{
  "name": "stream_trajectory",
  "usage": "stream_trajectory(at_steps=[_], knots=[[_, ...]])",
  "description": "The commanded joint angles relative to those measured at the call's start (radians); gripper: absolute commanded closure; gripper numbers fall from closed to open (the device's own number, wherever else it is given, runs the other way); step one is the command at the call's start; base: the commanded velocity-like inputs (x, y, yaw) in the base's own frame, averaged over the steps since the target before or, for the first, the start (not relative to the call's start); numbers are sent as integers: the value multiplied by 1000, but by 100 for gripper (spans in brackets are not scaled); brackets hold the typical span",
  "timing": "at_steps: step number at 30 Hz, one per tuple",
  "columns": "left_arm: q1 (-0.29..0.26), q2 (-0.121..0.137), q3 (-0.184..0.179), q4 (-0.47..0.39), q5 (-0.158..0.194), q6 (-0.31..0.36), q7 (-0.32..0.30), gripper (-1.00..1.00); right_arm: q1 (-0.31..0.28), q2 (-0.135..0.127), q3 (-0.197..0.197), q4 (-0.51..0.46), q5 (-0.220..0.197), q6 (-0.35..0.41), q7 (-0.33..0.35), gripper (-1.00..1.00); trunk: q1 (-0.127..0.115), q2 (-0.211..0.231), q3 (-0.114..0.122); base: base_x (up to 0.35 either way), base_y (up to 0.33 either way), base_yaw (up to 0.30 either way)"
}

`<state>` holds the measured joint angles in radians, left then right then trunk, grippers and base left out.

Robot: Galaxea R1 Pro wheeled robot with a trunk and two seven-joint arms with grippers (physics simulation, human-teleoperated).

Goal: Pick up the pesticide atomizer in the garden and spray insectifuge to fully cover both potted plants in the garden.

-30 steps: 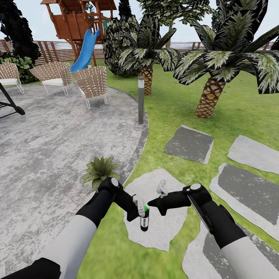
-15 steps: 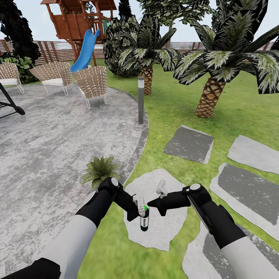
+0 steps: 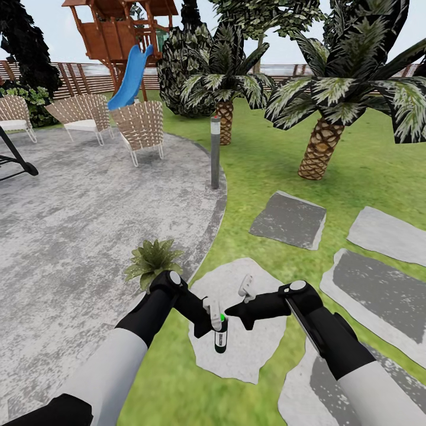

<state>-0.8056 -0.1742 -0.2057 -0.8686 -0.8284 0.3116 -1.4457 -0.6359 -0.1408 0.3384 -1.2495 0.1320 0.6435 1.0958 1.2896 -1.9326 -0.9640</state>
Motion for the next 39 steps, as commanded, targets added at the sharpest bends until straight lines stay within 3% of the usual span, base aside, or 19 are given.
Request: stream_trajectory(at_steps=[1,12,16,22,23,26,30,34,37,38,39], knots=[[-1,0,0,-1,-5,11,-5,100,-1,0,1,-1,6,5,5,100,0,0,-1,0,0,0],[0,0,-1,-1,-3,11,-5,100,-1,0,0,2,6,5,4,100,0,0,-1,0,0,0],[-1,0,-1,-1,33,11,-5,100,-1,0,0,2,6,6,5,100,0,0,-1,0,0,0],[-1,0,-1,3,30,11,0,100,-1,0,0,2,6,5,4,100,0,0,-1,0,0,0],[-1,0,-1,5,21,11,0,100,-1,0,0,2,6,5,5,100,0,0,-1,0,0,0],[-1,0,1,8,-55,17,1,100,-1,0,0,2,6,5,5,100,0,0,-1,0,0,0],[-1,0,4,10,-224,67,5,100,-1,0,0,2,6,5,5,100,0,0,-1,0,0,0],[-3,0,6,12,-269,80,7,100,-1,-1,1,2,6,5,5,100,0,0,-1,0,0,0],[-4,33,8,13,-273,82,19,100,-1,-2,1,2,6,5,4,100,0,0,-1,0,0,0],[-4,40,19,13,-272,84,42,100,-1,-2,0,1,6,5,3,100,0,0,-1,0,0,0],[-3,44,55,13,-271,88,76,100,-1,-3,-1,2,6,5,0,100,0,0,-1,0,0,0]])
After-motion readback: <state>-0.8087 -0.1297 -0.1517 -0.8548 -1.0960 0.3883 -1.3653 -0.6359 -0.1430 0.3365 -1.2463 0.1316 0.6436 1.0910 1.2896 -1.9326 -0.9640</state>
